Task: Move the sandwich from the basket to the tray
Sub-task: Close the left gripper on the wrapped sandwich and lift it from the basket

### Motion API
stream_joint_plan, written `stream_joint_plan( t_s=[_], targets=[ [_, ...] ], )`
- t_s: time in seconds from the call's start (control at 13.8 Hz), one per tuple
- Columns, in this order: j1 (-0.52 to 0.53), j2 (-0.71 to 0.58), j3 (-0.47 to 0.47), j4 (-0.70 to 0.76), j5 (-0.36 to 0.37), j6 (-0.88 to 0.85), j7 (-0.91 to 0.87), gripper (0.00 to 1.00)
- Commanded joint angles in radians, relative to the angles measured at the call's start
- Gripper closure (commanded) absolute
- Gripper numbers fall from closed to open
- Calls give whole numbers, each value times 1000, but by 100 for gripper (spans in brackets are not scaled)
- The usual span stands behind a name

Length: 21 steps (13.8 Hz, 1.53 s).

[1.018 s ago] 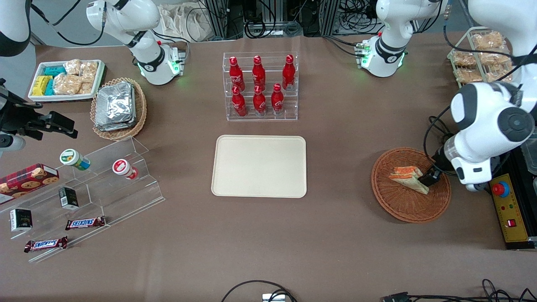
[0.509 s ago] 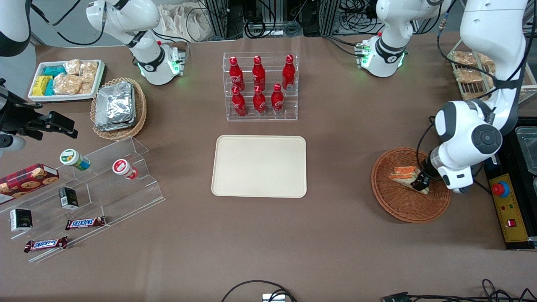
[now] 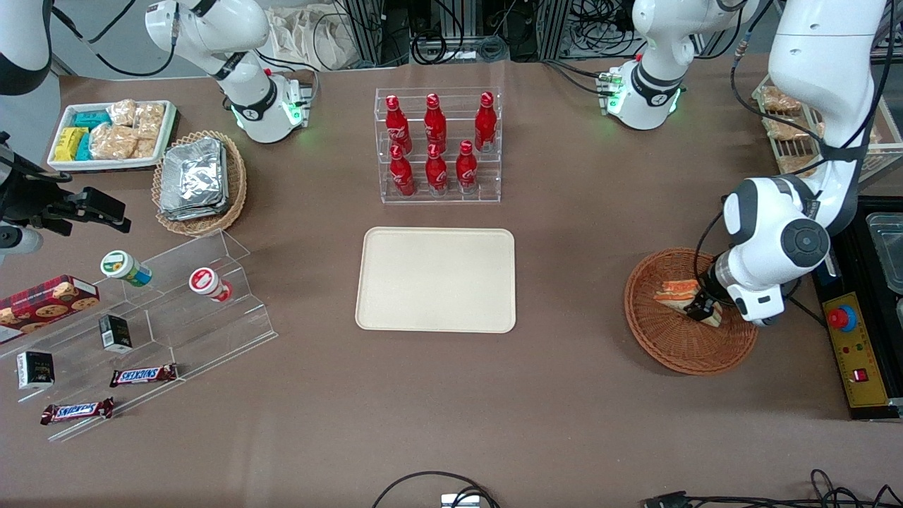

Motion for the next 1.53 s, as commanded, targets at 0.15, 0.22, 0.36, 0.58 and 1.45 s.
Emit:
stream_joint_plan(
  t_s=[0.15,0.22,0.36,0.58,1.45],
  targets=[
    [-4,-4,-1,-6,23,18,-46,100],
    [-4,-8,-1,-3,23,15,-46,100],
    [-4,-30,-3,7,23,7,-33,100],
    [-6,-109,-12,25,41,-71,110,100],
    [-137,-131,-174,707,64,-832,477,100]
  ],
)
